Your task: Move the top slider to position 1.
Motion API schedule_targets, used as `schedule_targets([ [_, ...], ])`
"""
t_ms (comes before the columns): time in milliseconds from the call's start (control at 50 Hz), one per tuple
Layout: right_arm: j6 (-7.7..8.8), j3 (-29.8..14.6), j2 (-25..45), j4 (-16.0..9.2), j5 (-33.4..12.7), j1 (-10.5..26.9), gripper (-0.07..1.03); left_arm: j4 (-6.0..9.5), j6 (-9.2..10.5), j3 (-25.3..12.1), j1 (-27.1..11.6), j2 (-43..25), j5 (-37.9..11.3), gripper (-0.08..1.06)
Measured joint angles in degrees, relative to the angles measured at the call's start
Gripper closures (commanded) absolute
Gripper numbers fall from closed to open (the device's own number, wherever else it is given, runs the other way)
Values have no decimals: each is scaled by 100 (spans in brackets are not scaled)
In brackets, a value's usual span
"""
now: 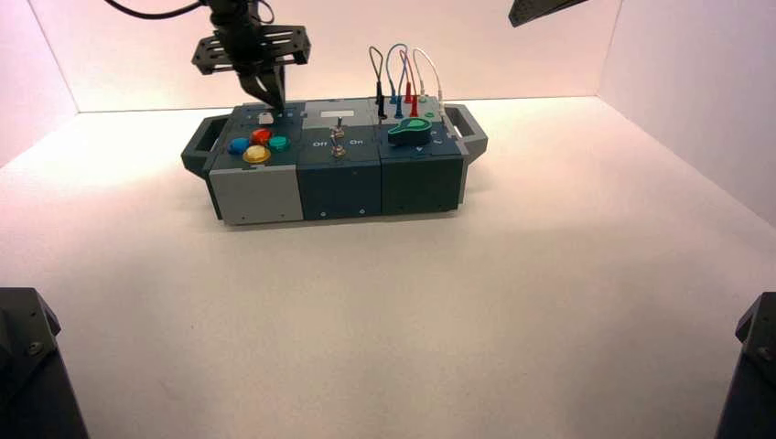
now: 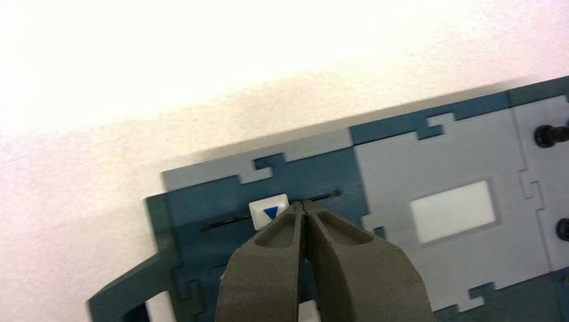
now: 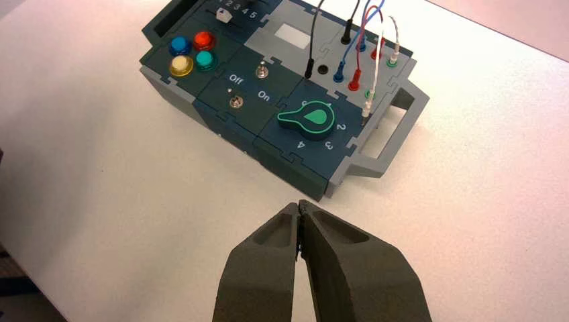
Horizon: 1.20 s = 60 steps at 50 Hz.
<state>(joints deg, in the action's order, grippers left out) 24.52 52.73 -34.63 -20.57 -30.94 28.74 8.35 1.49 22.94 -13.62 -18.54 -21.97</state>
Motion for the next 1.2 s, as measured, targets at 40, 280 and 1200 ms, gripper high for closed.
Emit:
schedule_targets([
  [40, 0, 0, 0, 0, 0, 0, 98, 0, 0, 0, 0, 0, 0, 101],
  [280, 0, 0, 0, 9, 0, -9, 98, -26, -9, 62, 105, 79, 0, 101],
  [1200, 0, 0, 0, 9, 0, -9, 98, -44, -53, 272, 360, 431, -158, 101],
])
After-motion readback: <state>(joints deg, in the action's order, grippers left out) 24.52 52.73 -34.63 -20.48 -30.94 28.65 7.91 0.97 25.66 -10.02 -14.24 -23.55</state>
